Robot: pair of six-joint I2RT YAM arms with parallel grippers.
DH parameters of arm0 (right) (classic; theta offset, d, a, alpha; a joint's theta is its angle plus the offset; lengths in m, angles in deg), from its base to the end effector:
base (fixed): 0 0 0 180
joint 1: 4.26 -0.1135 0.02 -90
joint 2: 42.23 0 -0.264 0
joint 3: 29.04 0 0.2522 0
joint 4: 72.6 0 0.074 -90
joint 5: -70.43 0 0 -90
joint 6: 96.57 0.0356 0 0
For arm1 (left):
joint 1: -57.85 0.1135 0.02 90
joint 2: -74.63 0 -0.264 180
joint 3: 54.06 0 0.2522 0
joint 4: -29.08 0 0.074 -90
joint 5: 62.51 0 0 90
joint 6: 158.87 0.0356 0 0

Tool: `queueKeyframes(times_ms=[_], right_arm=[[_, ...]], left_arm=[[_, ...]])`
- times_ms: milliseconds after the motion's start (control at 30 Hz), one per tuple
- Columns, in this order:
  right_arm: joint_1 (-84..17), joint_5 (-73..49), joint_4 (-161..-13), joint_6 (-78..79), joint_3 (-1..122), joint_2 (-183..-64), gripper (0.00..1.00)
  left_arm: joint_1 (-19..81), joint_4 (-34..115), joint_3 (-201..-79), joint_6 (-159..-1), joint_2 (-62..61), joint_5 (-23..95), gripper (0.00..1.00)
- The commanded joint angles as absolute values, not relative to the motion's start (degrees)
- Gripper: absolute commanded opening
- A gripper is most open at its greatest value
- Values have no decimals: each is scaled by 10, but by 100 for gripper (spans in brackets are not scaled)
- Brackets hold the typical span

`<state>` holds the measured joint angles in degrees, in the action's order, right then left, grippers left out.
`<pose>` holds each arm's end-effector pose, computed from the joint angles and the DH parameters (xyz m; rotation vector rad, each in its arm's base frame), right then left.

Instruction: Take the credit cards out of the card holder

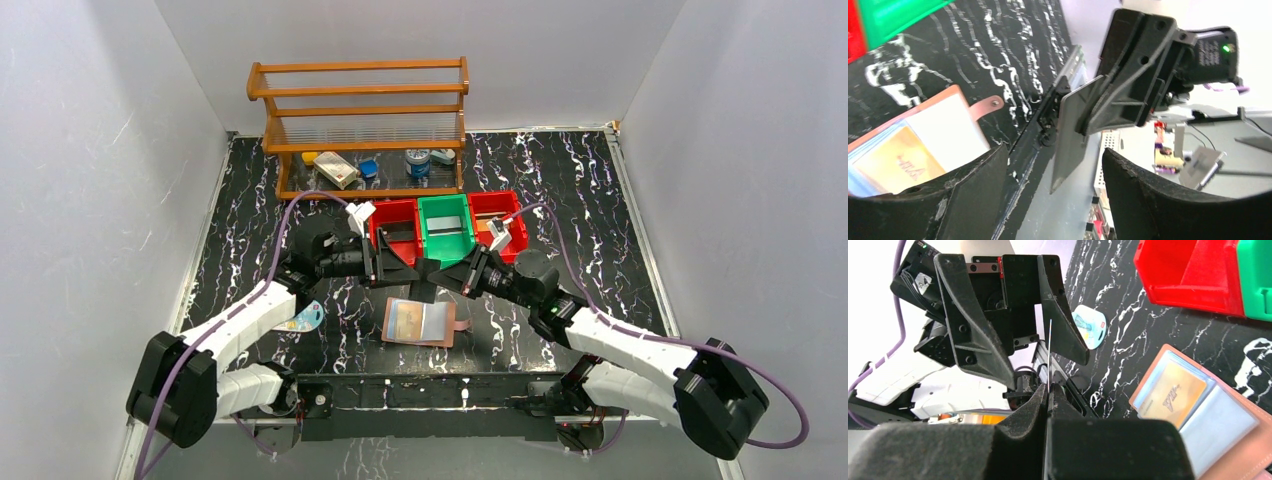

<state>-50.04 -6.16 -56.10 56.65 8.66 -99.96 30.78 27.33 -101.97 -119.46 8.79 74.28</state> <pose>0.1506 0.1666 0.2437 0.0803 1.9062 1.5810 0.2076 -0.1352 0.2493 0.2308 2.1099 -1.6310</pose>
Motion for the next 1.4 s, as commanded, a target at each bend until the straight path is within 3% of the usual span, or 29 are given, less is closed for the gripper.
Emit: queueKeyframes(times_ms=[0,167,400,500,733,833,1067,1167,1233,1367], right_arm=[[-492,-28,-477,587,108,-1009,0],[-479,3,-384,635,82,-1038,0],[-467,12,-358,651,69,-1046,0],[-464,19,-349,655,61,-1047,0],[-462,37,-329,661,55,-1055,1],[-461,41,-321,663,55,-1062,1],[-460,38,-295,677,52,-1071,1],[-458,42,-293,679,31,-1075,3],[-458,44,-292,679,31,-1078,7],[-457,36,-294,688,24,-1078,30]], left_arm=[[310,166,-1012,-1231,88,841,64],[310,58,-991,-1290,68,873,50],[310,46,-985,-1299,79,873,19],[310,41,-981,-1304,82,862,19],[310,-3,-977,-1337,75,850,32],[310,-14,-977,-1345,73,847,31],[310,-21,-974,-1351,71,851,2],[310,-21,-972,-1352,72,851,0],[310,-21,-971,-1353,72,851,0],[311,9,-981,-1332,71,851,0]])
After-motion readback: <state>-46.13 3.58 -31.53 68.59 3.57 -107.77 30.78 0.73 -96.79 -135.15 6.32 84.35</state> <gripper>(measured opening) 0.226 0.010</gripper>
